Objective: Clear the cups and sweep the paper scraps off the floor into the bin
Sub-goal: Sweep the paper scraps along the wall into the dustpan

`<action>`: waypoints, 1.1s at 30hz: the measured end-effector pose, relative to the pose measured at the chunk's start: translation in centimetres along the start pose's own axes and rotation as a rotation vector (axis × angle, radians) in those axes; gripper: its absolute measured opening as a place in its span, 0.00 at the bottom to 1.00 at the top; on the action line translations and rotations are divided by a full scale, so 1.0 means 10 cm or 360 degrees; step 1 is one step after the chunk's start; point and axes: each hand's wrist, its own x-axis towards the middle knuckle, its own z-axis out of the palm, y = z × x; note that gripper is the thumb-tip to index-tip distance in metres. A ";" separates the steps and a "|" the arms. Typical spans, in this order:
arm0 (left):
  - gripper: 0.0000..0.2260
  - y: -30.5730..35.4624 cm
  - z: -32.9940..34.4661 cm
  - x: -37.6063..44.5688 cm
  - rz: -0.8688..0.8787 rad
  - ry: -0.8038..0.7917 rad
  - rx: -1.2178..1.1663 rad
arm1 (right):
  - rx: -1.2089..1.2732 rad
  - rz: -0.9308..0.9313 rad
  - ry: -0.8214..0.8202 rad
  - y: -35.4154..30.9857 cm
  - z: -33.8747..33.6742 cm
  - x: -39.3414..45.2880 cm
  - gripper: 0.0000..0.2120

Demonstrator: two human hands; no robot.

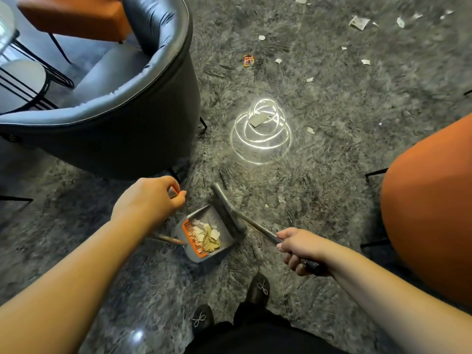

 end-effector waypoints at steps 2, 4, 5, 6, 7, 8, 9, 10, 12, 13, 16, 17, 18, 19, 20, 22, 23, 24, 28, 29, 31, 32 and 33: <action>0.10 0.06 0.01 0.01 -0.0020 0.0025 -0.0041 | 0.0058 -0.0026 0.0018 -0.06 -0.09 -0.02 0.14; 0.10 0.12 0.01 0.04 -0.0047 0.0063 -0.0112 | 0.0097 -0.0072 0.0041 -0.13 -0.19 -0.03 0.16; 0.10 0.16 -0.01 0.07 -0.0062 0.0084 -0.0164 | 0.0120 -0.0101 0.0056 -0.17 -0.24 -0.04 0.17; 0.10 0.20 -0.02 0.10 -0.0075 0.0105 -0.0223 | 0.0142 -0.0128 0.0072 -0.21 -0.29 -0.05 0.16; 0.10 0.24 -0.05 0.14 -0.0081 0.0127 -0.0280 | 0.0159 -0.0154 0.0093 -0.26 -0.34 -0.07 0.14; 0.10 0.28 -0.07 0.19 -0.0080 0.0152 -0.0324 | 0.0176 -0.0177 0.0123 -0.31 -0.40 -0.08 0.13; 0.10 0.33 -0.11 0.25 -0.0071 0.0181 -0.0349 | 0.0205 -0.0200 0.0147 -0.37 -0.45 -0.09 0.13; 0.10 0.38 -0.14 0.31 -0.0055 0.0209 -0.0360 | 0.0237 -0.0224 0.0165 -0.43 -0.49 -0.10 0.14; 0.10 0.48 -0.21 0.46 -0.0018 0.0239 -0.0392 | 0.0301 -0.0243 0.0195 -0.55 -0.58 -0.06 0.17; 0.10 0.53 -0.24 0.55 -0.0008 0.0252 -0.0419 | 0.0327 -0.0248 0.0215 -0.63 -0.63 -0.04 0.18; 0.09 0.67 -0.33 0.88 0.0008 0.0309 -0.0482 | 0.0401 -0.0275 0.0265 -0.88 -0.74 0.03 0.19; 0.09 0.71 -0.36 1.01 0.0026 0.0321 -0.0493 | 0.0410 -0.0290 0.0281 -0.97 -0.78 0.05 0.19; 0.09 0.75 -0.39 1.15 0.0046 0.0331 -0.0502 | 0.0413 -0.0306 0.0307 -1.06 -0.81 0.07 0.19; 0.10 0.79 -0.41 1.28 0.0067 0.0336 -0.0509 | 0.0421 -0.0319 0.0338 -1.16 -0.85 0.10 0.19; 0.10 0.83 -0.44 1.42 0.0083 0.0337 -0.0518 | 0.0443 -0.0319 0.0367 -1.26 -0.89 0.13 0.19; 0.10 0.90 -0.50 1.69 0.0110 0.0337 -0.0531 | 0.0495 -0.0307 0.0391 -1.46 -0.96 0.19 0.19; 0.10 0.93 -0.54 1.82 0.0125 0.0333 -0.0526 | 0.0513 -0.0303 0.0411 -1.57 -0.99 0.23 0.20; 0.10 0.96 -0.57 1.94 0.0143 0.0324 -0.0512 | 0.0535 -0.0303 0.0437 -1.67 -1.01 0.24 0.20; 0.10 1.04 -0.74 2.44 0.0188 0.0314 -0.0500 | 0.0599 -0.0304 0.0471 -2.08 -1.13 0.32 0.21; 0.11 1.06 -0.79 2.56 0.0196 0.0316 -0.0495 | 0.0605 -0.0303 0.0484 -2.17 -1.17 0.34 0.21; 0.11 1.11 -0.87 2.78 0.0203 0.0337 -0.0494 | 0.0621 -0.0301 0.0487 -2.37 -1.24 0.38 0.20; 0.11 1.14 -0.90 2.89 0.0197 0.0345 -0.0500 | 0.0614 -0.0299 0.0479 -2.47 -1.28 0.41 0.20; 0.11 1.17 -0.92 2.99 0.0184 0.0347 -0.0508 | 0.0612 -0.0300 0.0472 -2.58 -1.32 0.44 0.20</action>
